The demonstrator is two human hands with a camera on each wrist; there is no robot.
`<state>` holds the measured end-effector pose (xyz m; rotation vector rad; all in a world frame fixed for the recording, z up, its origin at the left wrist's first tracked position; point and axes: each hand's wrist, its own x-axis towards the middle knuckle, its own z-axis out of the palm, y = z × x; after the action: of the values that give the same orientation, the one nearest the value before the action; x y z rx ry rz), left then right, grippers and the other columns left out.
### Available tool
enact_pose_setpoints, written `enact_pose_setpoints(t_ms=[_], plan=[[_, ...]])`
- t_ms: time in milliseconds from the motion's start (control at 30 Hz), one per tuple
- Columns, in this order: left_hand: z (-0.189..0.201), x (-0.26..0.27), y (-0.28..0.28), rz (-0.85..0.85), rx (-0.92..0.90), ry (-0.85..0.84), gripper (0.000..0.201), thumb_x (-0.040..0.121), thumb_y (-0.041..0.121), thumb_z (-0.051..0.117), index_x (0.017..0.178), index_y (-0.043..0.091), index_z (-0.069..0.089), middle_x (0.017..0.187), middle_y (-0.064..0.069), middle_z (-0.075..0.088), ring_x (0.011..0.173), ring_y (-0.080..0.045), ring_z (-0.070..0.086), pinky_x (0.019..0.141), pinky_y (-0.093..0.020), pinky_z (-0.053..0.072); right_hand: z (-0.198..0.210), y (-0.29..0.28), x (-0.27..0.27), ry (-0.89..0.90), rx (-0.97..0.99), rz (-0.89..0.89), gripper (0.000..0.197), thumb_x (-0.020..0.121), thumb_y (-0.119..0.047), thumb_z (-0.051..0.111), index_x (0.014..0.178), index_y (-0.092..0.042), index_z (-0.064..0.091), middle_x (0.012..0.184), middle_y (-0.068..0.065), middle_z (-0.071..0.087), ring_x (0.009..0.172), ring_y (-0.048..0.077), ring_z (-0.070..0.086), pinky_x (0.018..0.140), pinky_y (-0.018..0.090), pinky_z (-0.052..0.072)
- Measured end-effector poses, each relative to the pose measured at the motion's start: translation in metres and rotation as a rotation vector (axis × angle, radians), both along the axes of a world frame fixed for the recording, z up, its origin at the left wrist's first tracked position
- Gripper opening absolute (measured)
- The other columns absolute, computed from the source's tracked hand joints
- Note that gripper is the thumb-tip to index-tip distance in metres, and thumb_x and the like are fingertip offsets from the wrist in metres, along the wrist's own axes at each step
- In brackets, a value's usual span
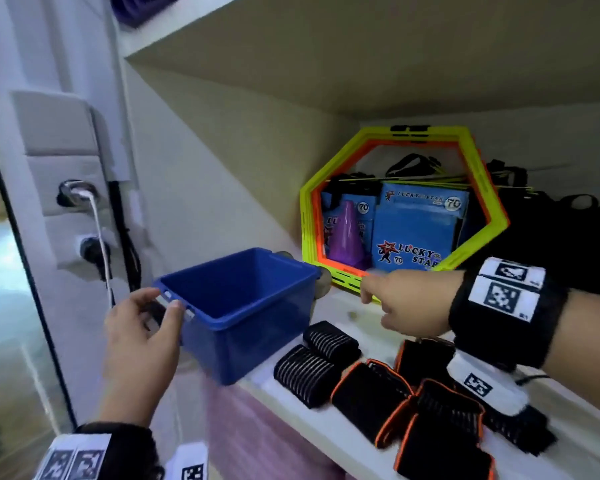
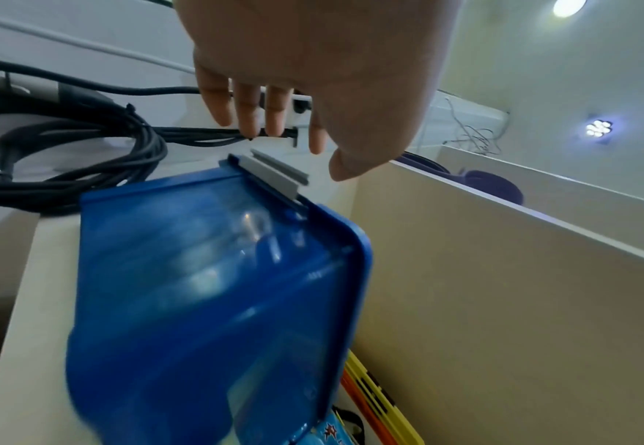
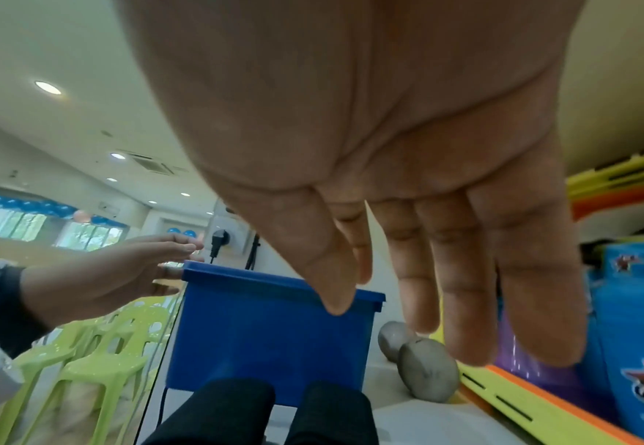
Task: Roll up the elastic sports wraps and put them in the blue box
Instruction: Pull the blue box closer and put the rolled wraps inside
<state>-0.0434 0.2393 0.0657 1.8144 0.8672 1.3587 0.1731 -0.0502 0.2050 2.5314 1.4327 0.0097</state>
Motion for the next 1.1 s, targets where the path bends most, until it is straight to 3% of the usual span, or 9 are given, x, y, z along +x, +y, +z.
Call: enact_pose_setpoints(t_ms=[67,167,300,433,567,700,833,1000,1100], plan=[[0.007,0.002,0.014,-0.077,-0.063,-0.033,0.048,0.076,0.073,0.065,0.115,0.048,0.052,0.103,-0.007,0.064,0.084,-0.036,0.069,0.067,-0.059,0.059,-0.001,0.032,0.002,0.016,-0.071,-0.047,0.038,0.095,-0.032,0.056,0.13,-0.025,0.046,0.101,-0.006,0.051,0.09,0.018,0.048,0.073,0.03,0.037],[0.016,0.009,0.023,-0.222,-0.127,-0.079,0.045,0.089,0.05,0.068,0.129,0.038,0.051,0.109,-0.004,0.066,0.091,-0.024,0.067,0.066,-0.037,0.055,-0.009,0.072,0.012,0.092,-0.092,-0.143,0.046,0.088,-0.046,0.065,0.127,-0.025,0.052,0.111,-0.005,0.064,0.084,0.018,0.058,0.074,0.031,0.048],[0.007,0.017,0.038,-0.381,-0.21,-0.121,0.061,0.074,0.07,0.068,0.13,0.052,0.048,0.126,0.004,0.065,0.111,-0.022,0.067,0.093,-0.055,0.055,-0.025,0.108,0.027,0.257,-0.12,-0.3,0.064,0.076,-0.057,0.075,0.124,-0.019,0.056,0.099,0.008,0.074,0.088,0.027,0.074,0.077,0.039,0.062],[0.003,0.022,0.046,-0.472,-0.237,-0.196,0.063,0.07,0.068,0.069,0.128,0.055,0.047,0.124,0.011,0.065,0.112,-0.025,0.067,0.095,-0.062,0.052,-0.041,0.127,0.03,0.402,-0.147,-0.402,0.075,0.074,-0.043,0.084,0.133,-0.01,0.053,0.104,0.01,0.071,0.093,0.028,0.073,0.078,0.043,0.063],[-0.001,0.023,0.053,-0.499,-0.209,-0.177,0.057,0.071,0.068,0.064,0.125,0.056,0.047,0.119,0.016,0.064,0.108,-0.021,0.067,0.089,-0.054,0.055,-0.054,0.135,0.03,0.566,-0.14,-0.431,0.054,0.077,-0.024,0.085,0.121,-0.012,0.056,0.098,0.003,0.069,0.073,0.02,0.072,0.055,0.033,0.06],[-0.005,0.027,0.059,-0.482,-0.18,-0.153,0.052,0.074,0.063,0.065,0.122,0.055,0.046,0.113,0.001,0.065,0.083,-0.029,0.061,0.069,-0.044,0.046,-0.06,0.141,0.03,0.609,-0.135,-0.379,0.031,0.077,-0.016,0.084,0.094,-0.023,0.059,0.091,-0.001,0.07,0.095,0.027,0.072,0.081,0.043,0.061],[-0.005,0.03,0.056,-0.451,-0.158,-0.186,0.052,0.072,0.059,0.067,0.119,0.051,0.048,0.109,0.009,0.065,0.091,-0.028,0.068,0.078,-0.051,0.054,-0.057,0.139,0.036,0.527,-0.183,-0.32,0.028,0.076,-0.024,0.085,0.084,-0.03,0.059,0.09,-0.01,0.069,0.1,0.021,0.07,0.09,0.039,0.059],[-0.008,0.029,0.043,-0.435,-0.146,-0.192,0.043,0.085,0.039,0.077,0.116,0.047,0.049,0.093,0.03,0.063,0.075,-0.005,0.066,0.077,-0.041,0.053,-0.033,0.119,0.052,0.377,-0.232,-0.387,0.05,0.071,-0.029,0.088,0.115,-0.024,0.064,0.108,-0.002,0.073,0.097,0.019,0.071,0.084,0.037,0.061],[-0.007,0.03,0.038,-0.43,-0.137,-0.171,0.038,0.091,0.023,0.069,0.118,0.041,0.05,0.089,0.034,0.062,0.068,0.002,0.063,0.073,-0.035,0.049,-0.001,0.098,0.063,0.379,-0.121,-0.437,0.048,0.074,-0.023,0.085,0.114,-0.019,0.06,0.108,0.005,0.071,0.095,0.023,0.072,0.078,0.039,0.063]])
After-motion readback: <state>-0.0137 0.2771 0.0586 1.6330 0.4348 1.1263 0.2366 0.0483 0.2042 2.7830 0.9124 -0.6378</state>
